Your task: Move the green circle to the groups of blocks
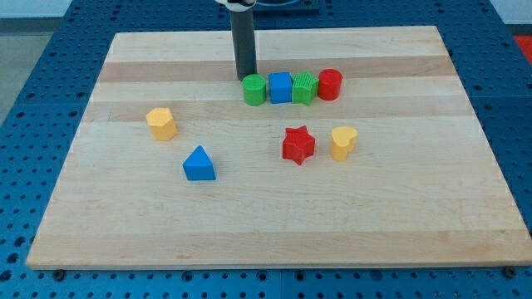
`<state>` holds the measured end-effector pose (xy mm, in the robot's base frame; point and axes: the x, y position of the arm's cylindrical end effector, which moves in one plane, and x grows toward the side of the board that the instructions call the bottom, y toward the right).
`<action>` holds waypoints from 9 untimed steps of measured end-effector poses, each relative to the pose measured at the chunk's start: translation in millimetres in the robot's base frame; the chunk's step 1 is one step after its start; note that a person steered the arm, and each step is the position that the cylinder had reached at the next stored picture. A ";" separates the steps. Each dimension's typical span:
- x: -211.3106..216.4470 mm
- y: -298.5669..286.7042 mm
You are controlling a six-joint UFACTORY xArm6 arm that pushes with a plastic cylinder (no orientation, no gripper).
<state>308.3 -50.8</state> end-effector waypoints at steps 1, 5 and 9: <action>-6.3 -19.0; 69.3 -54.7; 71.7 -15.1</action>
<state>380.0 -65.9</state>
